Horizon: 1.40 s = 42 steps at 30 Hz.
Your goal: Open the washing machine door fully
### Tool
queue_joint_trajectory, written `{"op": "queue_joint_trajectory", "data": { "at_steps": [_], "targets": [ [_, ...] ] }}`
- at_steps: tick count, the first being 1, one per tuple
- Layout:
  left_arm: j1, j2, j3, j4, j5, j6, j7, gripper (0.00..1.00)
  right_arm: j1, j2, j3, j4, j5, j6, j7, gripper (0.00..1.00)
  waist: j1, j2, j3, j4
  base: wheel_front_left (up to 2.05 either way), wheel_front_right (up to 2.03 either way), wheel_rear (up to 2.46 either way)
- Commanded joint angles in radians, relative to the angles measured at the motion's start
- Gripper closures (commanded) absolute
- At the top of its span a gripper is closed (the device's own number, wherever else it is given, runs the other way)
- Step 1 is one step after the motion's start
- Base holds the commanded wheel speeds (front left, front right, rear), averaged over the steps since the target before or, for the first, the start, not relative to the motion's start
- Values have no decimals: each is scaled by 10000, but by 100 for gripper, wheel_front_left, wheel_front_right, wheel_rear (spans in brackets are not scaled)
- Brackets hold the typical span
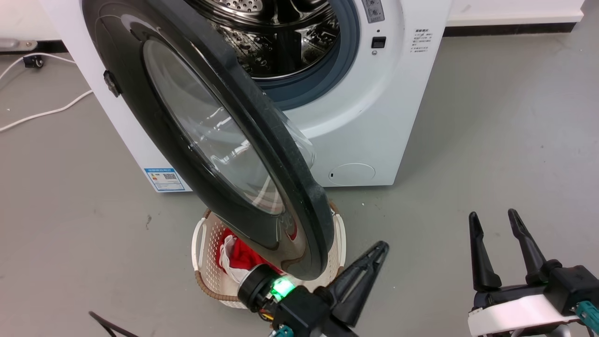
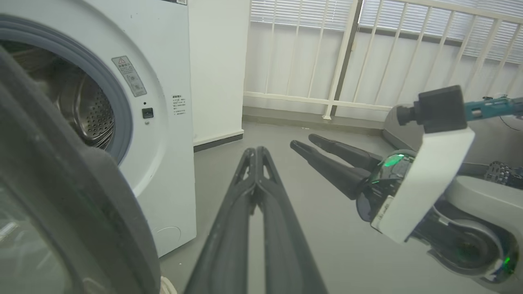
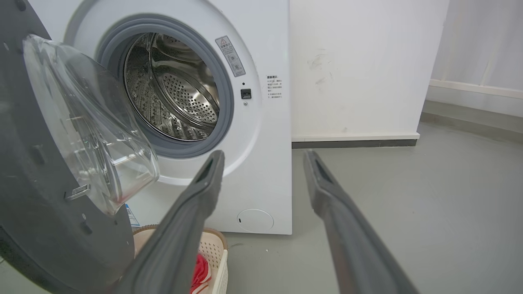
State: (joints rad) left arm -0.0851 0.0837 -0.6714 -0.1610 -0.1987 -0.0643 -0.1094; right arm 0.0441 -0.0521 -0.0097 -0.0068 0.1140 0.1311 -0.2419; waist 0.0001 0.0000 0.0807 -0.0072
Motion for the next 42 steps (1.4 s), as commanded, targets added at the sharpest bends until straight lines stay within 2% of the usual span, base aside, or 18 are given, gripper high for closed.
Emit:
{"op": "queue_joint_trajectory", "data": {
  "at_steps": [1,7,24,32,42],
  "targets": [
    [-52,-22,68,106,-52,82,-92,100,-104,36,27,26,39,-7,-52,0,-1,0,42,-13,0,0,0],
    [-607,-144,429,966,-90,461,-378,100,-212,36,133,134,88,-7,-71,0,-1,0,192,-138,0,0,0],
    [-1912,-250,960,2550,-506,1060,-855,100,-451,36,371,512,272,-7,-145,0,-1,0,525,-458,0,0,0],
    [-1852,-140,1206,2981,-617,1329,-917,100,-418,36,404,637,342,-7,-167,0,-1,0,440,-471,0,0,0],
    [-1026,340,1436,2696,-671,1846,-778,100,-360,36,389,746,418,-7,-196,0,-1,0,290,-350,0,0,0]
  ]
}}
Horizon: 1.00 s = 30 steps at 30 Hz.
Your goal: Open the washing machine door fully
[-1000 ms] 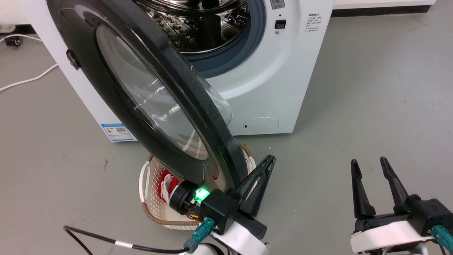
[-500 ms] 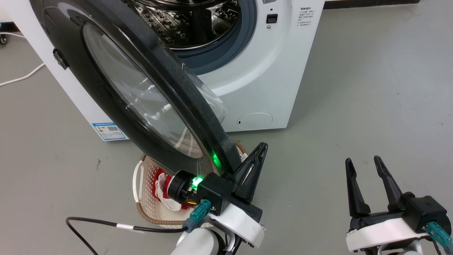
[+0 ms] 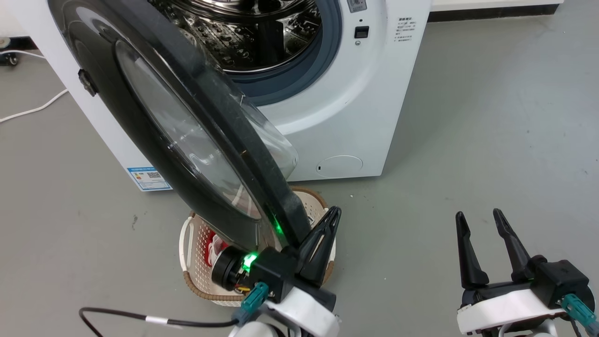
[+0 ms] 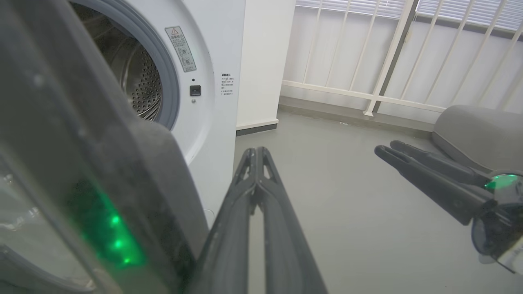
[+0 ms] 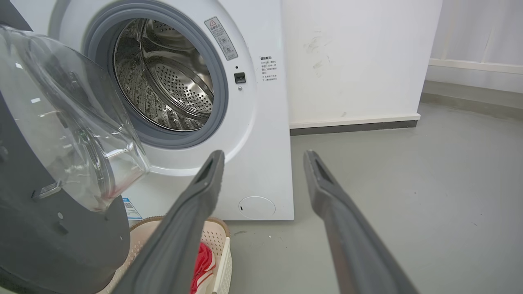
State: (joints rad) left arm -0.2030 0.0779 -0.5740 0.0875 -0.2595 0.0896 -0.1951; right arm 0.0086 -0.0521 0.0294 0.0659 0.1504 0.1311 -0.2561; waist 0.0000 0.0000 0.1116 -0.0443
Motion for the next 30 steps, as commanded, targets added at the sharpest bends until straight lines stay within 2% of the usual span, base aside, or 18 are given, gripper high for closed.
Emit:
{"op": "queue_joint_trajectory", "data": {
  "at_steps": [1,8,16,30],
  "targets": [
    [255,457,491,180,-72,355,97,100,1,36,-10,28,64,-7,-56,0,0,0,-33,39,0,0,0],
    [763,738,701,-202,-63,754,0,100,124,36,-47,105,37,-7,-40,0,0,0,-262,250,0,0,0],
    [1311,856,678,-897,-96,1020,83,100,307,35,-54,1,-13,-7,83,0,0,0,-474,595,0,0,0],
    [2446,965,375,-2132,-119,1331,88,100,557,33,-120,-355,-68,-7,329,0,0,0,-574,2064,0,0,0]
  ]
}}
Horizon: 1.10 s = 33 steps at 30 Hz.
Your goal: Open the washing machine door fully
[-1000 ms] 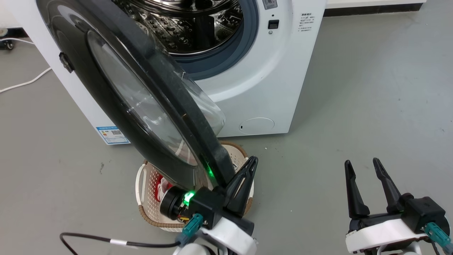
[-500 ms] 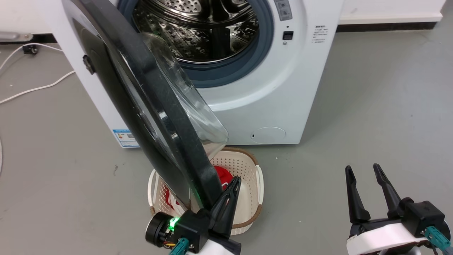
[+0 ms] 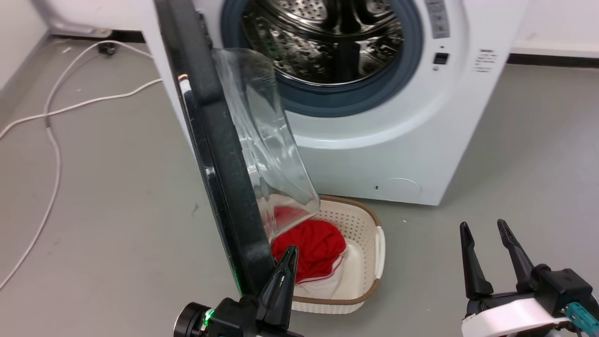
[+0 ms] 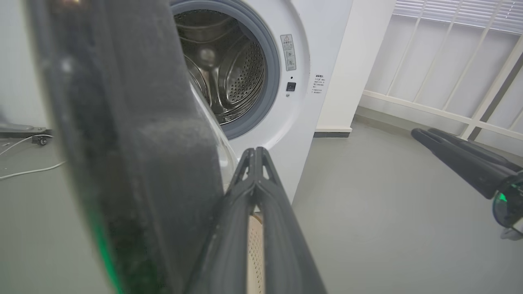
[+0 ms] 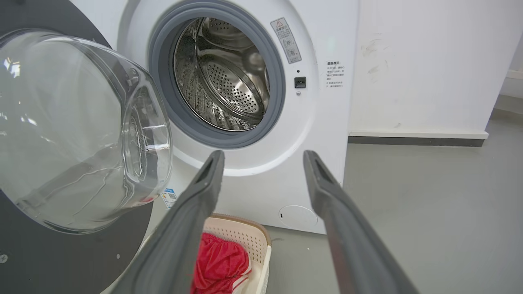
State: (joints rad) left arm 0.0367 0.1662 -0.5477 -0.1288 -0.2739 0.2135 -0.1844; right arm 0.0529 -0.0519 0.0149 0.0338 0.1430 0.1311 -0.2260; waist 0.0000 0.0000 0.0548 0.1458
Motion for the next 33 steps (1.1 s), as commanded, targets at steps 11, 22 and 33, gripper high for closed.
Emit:
{"op": "queue_joint_trajectory", "data": {
  "at_steps": [11,22,33],
  "targets": [
    [234,188,577,-141,-188,464,-148,100,-8,30,-107,-284,-132,-7,177,0,0,0,236,1660,0,0,0],
    [-35,610,2104,56,-632,912,-568,100,-181,28,-147,-520,-321,-7,373,0,0,0,596,2224,0,0,0],
    [-928,967,4004,752,-1239,755,-798,100,-475,28,-221,-690,-490,-7,584,0,0,0,1132,2226,0,0,0]
  ]
}}
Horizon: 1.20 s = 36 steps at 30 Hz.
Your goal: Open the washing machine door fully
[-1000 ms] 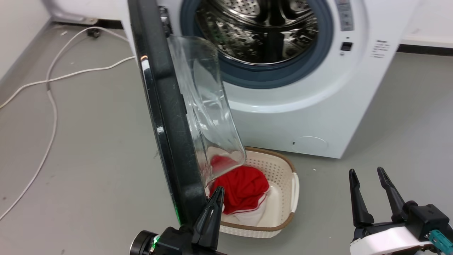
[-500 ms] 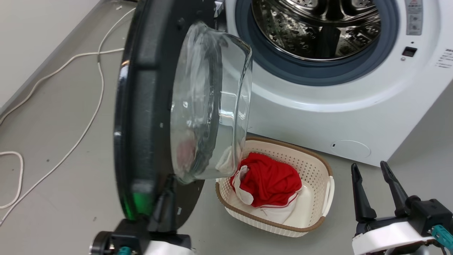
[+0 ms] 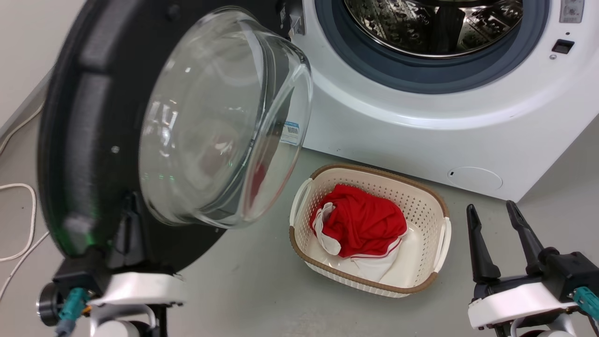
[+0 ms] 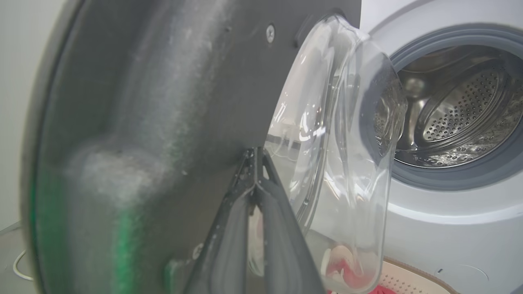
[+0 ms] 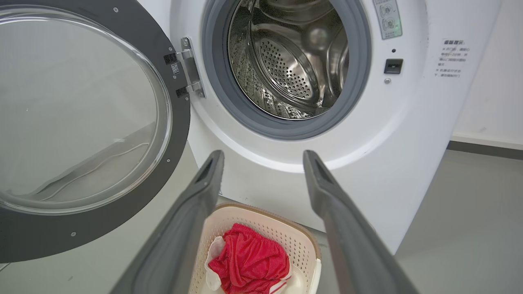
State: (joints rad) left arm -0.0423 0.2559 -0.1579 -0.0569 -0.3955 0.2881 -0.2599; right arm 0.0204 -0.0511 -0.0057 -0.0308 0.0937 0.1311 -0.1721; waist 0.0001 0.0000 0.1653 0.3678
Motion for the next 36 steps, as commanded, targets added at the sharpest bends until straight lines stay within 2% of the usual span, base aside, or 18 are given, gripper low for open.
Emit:
{"op": "queue_joint_trajectory", "data": {
  "at_steps": [1,7,12,27,36],
  "targets": [
    [-239,106,257,159,-68,-26,-52,100,-176,21,-49,-63,-13,-7,37,0,-1,0,76,23,0,0,0],
    [-739,153,1313,816,-296,-343,-71,100,-267,21,-39,-82,-83,-7,125,0,-1,0,259,-15,0,0,0],
    [-1120,411,2091,1355,-229,-686,-52,100,-393,21,-78,-127,-141,-7,169,0,-1,0,437,-57,0,0,0],
    [-2538,1125,3232,3439,-140,-1666,-53,100,-555,21,-48,-31,-179,-7,167,0,-1,0,610,-254,0,0,0],
    [-2166,900,3551,3448,418,-1702,-54,100,-443,21,-64,207,5,-7,-24,0,-1,0,320,-539,0,0,0]
  ]
}}
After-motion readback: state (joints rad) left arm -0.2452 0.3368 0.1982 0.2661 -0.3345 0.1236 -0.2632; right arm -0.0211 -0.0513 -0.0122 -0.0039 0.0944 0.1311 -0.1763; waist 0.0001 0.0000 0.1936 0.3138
